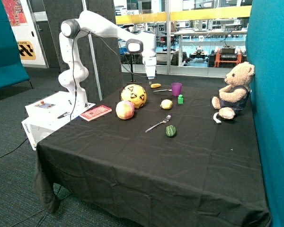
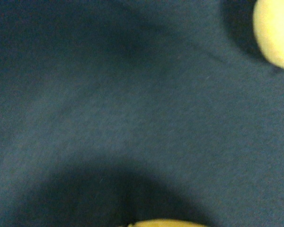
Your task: Sort the balls from left to right in order of size
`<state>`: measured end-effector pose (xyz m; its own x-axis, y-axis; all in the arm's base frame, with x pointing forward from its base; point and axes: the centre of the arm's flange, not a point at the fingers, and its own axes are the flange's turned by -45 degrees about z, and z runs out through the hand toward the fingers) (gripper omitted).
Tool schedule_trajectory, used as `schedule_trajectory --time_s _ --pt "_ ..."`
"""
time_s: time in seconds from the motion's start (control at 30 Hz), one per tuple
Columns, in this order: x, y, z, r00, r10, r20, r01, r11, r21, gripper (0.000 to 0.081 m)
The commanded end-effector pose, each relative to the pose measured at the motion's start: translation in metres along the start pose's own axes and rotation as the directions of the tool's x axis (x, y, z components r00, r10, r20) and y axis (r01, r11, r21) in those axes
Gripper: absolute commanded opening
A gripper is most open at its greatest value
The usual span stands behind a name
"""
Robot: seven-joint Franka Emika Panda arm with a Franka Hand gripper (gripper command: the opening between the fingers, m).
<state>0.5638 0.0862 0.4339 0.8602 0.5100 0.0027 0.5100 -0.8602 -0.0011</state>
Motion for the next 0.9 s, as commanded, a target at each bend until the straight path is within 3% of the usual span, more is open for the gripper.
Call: schedule_trajectory --time_s 0.0,0.1,0.33,0.87 --pt "0.029 0.027 0.001 0.985 0.172 0.0025 -0.172 0.985 -0.0015 0.0808" --pt "0.038 0.034 0.003 0.971 0.238 0.0024 -0.238 0.971 -0.0017 0.0808" --pt "0.050 0.038 0.012 0.960 0.280 0.0023 -0.280 0.960 -0.0018 0.0808" --pt "0.077 0.048 0.043 0.960 0.280 0.0023 -0.280 0.960 -0.0018 0.0808"
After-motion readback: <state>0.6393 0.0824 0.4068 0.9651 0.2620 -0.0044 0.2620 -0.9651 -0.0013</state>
